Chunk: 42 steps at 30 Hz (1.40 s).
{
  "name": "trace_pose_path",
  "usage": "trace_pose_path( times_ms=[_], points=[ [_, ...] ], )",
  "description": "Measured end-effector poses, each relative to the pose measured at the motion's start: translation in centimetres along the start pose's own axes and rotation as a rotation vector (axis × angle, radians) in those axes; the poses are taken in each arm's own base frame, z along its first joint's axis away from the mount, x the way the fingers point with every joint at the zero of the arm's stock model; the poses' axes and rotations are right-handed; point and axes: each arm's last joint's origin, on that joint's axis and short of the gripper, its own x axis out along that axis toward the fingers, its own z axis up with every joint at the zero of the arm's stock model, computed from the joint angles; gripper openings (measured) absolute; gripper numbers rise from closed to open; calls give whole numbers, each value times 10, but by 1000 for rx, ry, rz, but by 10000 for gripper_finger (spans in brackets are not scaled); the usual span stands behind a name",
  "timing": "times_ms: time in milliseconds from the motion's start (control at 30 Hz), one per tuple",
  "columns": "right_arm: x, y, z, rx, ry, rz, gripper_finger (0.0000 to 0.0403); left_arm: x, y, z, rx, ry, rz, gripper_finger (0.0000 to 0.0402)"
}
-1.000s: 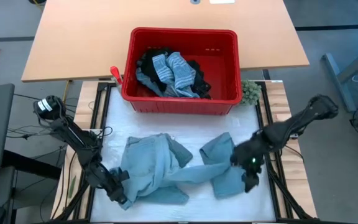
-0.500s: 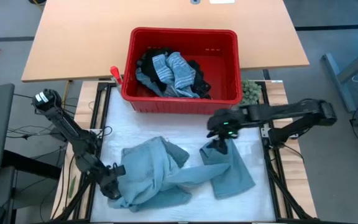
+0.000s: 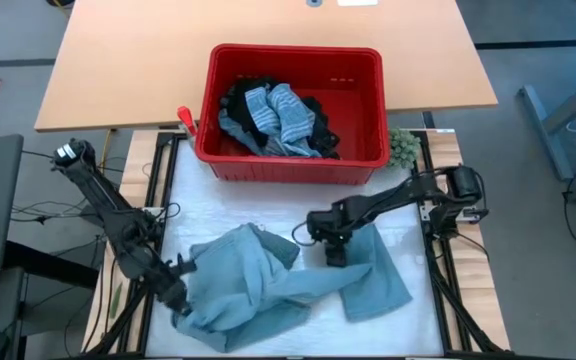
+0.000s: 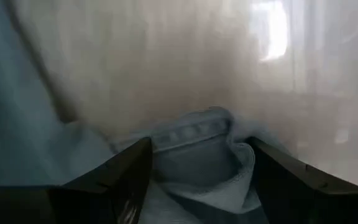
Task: Fold Laundry from Bin
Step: Fold the light blue pants
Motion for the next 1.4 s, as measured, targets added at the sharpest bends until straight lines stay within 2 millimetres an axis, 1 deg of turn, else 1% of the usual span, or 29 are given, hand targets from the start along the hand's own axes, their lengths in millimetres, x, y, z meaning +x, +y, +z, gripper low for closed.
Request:
trace_pose_path(
  times_ms=[67, 167, 300, 433, 600, 700, 800, 900, 1000, 1133, 1267, 1333, 1400],
  points=[
    [7, 7, -10, -13, 108, -22, 285, 3, 6, -3, -36, 99, 77, 149],
    [12, 22, -25, -46, 217, -50, 285, 4, 11, -3, 7, 111, 129, 149],
    [8, 40, -35, -64, 223, -61, 286, 1, 17, 5, 86, 51, 198, 149],
    [1, 47, -39, -42, 200, -71, 286, -9, 25, 19, 123, -8, 317, 149],
    [-8, 40, -36, -5, 169, -66, 286, -29, 25, 34, 175, -59, 357, 149],
    [-12, 32, -33, 25, 159, -66, 286, -42, 25, 39, 170, -55, 373, 149],
    [-15, 24, -31, 48, 158, -66, 286, -57, 27, 42, 189, -97, 394, 149],
    [-16, 18, -30, 55, 163, -68, 286, -70, 31, 47, 221, -199, 442, 148],
    [-17, 14, -28, 58, 157, -66, 286, -79, 34, 51, 266, -305, 477, 148],
    [-17, 10, -27, 65, 154, -65, 286, -85, 34, 58, 332, -414, 511, 148],
    [-17, 10, -26, 62, 148, -63, 286, -90, 34, 66, 399, -542, 565, 148],
    [-17, 10, -25, 61, 143, -59, 286, -94, 33, 69, 444, -607, 617, 148],
    [-17, 10, -25, 61, 144, -57, 285, -100, 22, 71, 508, -665, 633, 148]
  ],
)
